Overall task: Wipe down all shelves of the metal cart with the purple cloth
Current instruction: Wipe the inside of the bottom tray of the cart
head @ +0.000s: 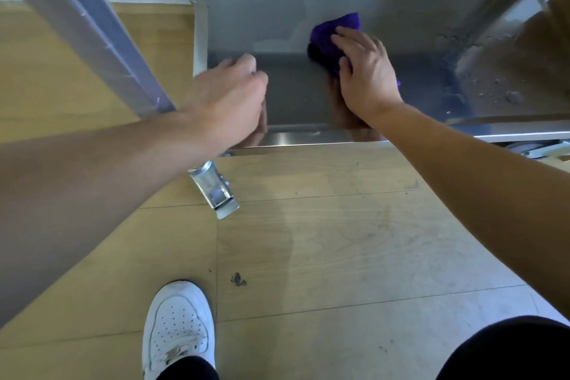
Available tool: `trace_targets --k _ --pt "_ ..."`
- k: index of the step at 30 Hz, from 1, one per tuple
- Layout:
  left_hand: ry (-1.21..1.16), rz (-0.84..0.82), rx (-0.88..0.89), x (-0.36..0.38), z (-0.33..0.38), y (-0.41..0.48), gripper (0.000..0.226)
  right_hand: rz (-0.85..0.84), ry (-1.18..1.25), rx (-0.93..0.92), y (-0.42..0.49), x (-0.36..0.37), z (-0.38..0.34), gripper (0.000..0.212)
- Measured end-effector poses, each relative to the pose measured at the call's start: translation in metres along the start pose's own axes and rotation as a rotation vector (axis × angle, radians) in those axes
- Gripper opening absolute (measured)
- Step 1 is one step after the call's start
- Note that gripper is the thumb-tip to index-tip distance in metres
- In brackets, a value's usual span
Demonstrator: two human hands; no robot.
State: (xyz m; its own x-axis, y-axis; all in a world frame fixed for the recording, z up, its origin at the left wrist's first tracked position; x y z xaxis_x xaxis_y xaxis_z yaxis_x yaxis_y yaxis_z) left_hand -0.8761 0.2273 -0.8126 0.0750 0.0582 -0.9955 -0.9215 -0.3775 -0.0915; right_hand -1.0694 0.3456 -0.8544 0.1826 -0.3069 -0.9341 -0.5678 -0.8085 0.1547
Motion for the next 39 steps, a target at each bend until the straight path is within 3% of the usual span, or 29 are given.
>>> trace_targets --k 5,8,11,13,18,21,26,28,32,39 --pt "0.145 -0.203 -0.199 -0.016 -0.009 0.006 0.020 -0.025 0.033 -0.277 -0.019 0.007 -0.044 0.043" --pt "0.142 -0.196 -0.264 -0.019 -0.009 0.011 0.022 -0.045 0.059 -0.407 -0.030 0.010 -0.054 0.041" --pt "0.036 -0.181 -0.270 -0.020 -0.005 0.005 0.016 -0.055 0.058 -0.420 -0.026 0.010 -0.052 0.039" --pt "-0.005 -0.156 -0.210 -0.012 0.001 -0.008 0.015 -0.055 0.047 -0.360 -0.016 0.008 -0.046 0.039" --pt "-0.001 0.022 0.208 0.025 0.030 -0.056 0.031 -0.071 0.053 -0.259 -0.003 0.011 -0.045 0.042" --pt "0.075 0.070 0.332 0.036 0.040 -0.075 0.042 -0.174 0.107 -0.438 -0.006 0.010 -0.060 0.042" --pt "0.135 0.082 0.376 0.038 0.038 -0.081 0.045 -0.349 0.189 -0.791 -0.020 0.016 -0.094 0.036" --pt "0.137 0.086 0.368 0.039 0.038 -0.080 0.046 -0.376 0.167 -0.765 -0.015 0.014 -0.088 0.037" --pt "0.108 0.056 0.358 0.040 0.037 -0.078 0.048 -0.246 0.156 -0.579 -0.003 0.008 -0.067 0.042" --pt "0.016 0.023 0.330 0.032 0.039 -0.071 0.038 -0.364 0.174 -0.567 -0.016 0.005 -0.062 0.042"
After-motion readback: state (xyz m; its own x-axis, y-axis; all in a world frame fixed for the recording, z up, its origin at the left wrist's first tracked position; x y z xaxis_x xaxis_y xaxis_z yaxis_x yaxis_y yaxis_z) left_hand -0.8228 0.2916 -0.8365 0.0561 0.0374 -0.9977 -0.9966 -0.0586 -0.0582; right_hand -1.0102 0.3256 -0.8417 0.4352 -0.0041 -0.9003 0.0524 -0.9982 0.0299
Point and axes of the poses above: each hand's wrist, its own y-axis towards the middle knuckle, its own x-axis out of the palm, z = x × y, the point moved 2 cm from there along y, towards the middle knuckle, and after that the axes turned 9 degrees about -z, right-handed, at the moved point
